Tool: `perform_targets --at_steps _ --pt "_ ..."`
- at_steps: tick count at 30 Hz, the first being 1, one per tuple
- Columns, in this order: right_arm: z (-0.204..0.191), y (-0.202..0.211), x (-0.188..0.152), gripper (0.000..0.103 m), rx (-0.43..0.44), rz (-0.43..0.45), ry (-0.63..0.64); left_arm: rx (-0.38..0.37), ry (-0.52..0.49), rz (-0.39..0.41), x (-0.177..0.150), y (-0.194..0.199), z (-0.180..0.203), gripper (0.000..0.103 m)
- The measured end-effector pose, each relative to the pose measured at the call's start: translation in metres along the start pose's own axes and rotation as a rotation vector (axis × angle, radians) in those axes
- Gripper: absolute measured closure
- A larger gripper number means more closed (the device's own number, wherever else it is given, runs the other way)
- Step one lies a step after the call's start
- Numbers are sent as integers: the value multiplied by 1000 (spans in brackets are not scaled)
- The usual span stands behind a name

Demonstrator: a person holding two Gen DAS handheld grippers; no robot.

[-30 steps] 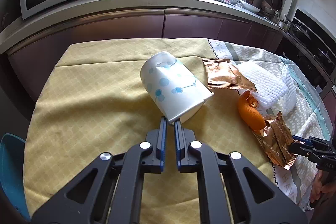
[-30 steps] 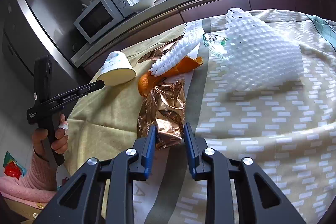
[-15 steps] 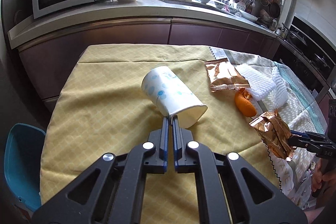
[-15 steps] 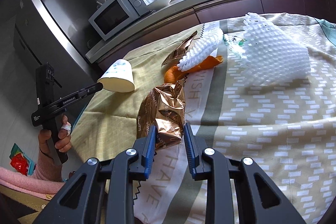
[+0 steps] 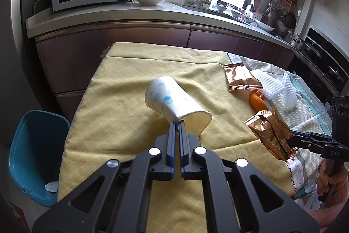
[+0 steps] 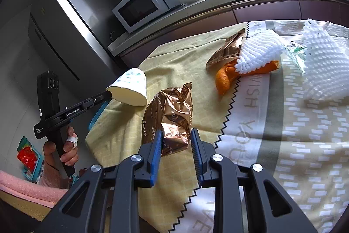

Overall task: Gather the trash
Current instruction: 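Grasp the paper cup with the left tool while the right tool grasps the copper foil bag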

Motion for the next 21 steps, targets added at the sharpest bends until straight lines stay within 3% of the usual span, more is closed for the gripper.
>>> perform_targets --at_steps 5,10,21 --pt "-9 -11 2 78 17 -14 13 14 3 -15 -9 -1 -6 99" --pt "-14 -20 3 78 23 -25 15 28 17 -22 -11 -10 -11 90" --pt "-26 -31 2 78 48 -41 34 6 41 -7 -14 -12 -15 98"
Point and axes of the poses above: each gripper's, at about its wrist camera, not at the fingertips, and y roughly against the way its jaws point, z to its right, x to its top, the point moved 3 cm from there along -y, roughly the way its jaws point, and after that the axes turned 11 degrees about -y, right-handed, at the moved point
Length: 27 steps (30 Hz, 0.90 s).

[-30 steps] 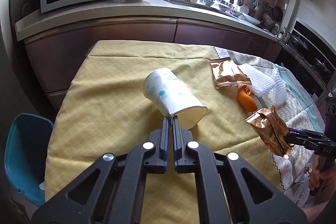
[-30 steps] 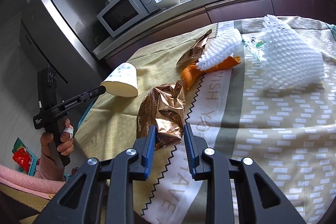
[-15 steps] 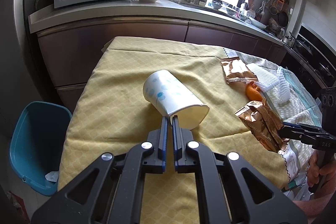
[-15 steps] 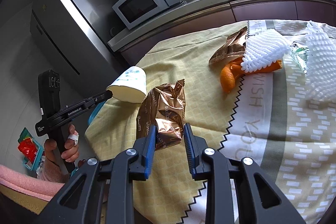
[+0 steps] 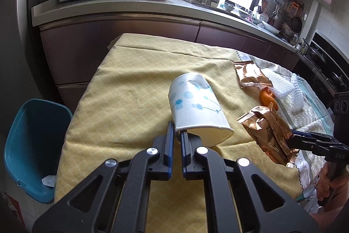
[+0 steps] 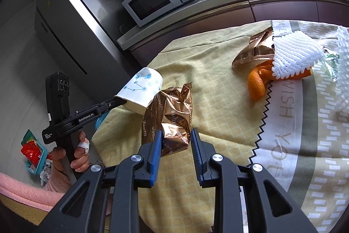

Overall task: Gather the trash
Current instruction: 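Grasp the paper cup with the left tool while the right tool grasps the copper foil bag, then carry the cup and foil bag over the blue bin with both tools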

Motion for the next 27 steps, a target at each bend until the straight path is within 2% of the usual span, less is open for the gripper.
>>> perform_targets --at_steps 11,27 --pt "-23 -18 6 78 36 -29 37 38 15 62 -2 35 -17 99" --pt "-86 -73 23 78 130 -108 139 199 129 119 -29 107 -101 99"
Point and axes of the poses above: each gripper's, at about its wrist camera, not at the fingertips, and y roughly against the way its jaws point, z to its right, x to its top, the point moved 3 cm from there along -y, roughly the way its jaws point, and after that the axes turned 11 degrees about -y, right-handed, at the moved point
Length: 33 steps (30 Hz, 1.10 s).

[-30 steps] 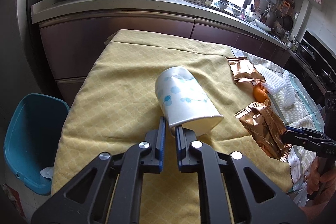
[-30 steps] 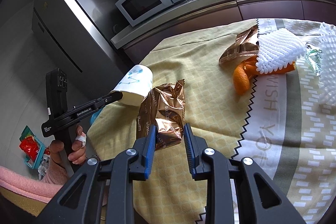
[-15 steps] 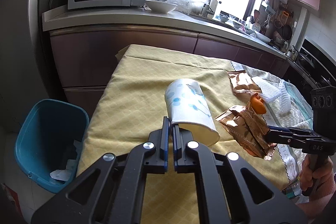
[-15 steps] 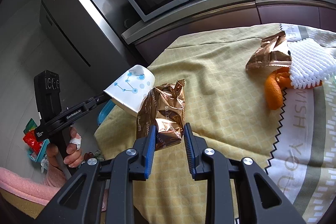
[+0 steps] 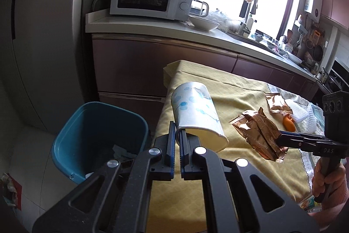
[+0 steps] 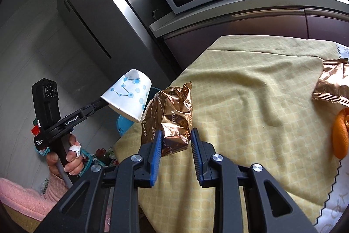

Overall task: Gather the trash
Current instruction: 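Carry the cup and foil bag over the blue bin with both tools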

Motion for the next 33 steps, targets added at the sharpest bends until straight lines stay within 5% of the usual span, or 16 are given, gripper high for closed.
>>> perform_targets --at_steps 15,33 --pt "-56 -69 30 78 65 -85 98 162 102 -13 -18 23 -83 99" --pt "-100 -141 45 78 34 -169 168 241 169 -94 -41 -1 -127 99"
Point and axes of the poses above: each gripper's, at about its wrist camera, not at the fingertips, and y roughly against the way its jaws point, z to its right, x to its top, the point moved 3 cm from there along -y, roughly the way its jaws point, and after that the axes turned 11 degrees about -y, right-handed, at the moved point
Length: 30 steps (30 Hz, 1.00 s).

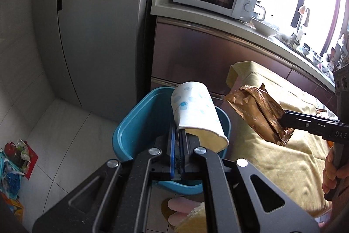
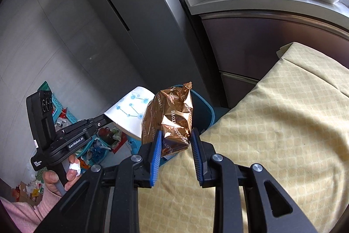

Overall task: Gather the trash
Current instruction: 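Carry the cup and foil bag over the blue bin with both tools, then open both tools to drop the cup and foil bag into the bin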

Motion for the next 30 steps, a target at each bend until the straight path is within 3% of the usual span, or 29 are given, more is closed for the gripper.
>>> perform_targets --at_steps 20,30 --pt "-13 -85 11 76 -136 -117 44 52 1 -126 -9 -64 -15 99" --pt "-13 -107 9 73 -151 -145 32 49 -2 -161 -13 -92 -9 97"
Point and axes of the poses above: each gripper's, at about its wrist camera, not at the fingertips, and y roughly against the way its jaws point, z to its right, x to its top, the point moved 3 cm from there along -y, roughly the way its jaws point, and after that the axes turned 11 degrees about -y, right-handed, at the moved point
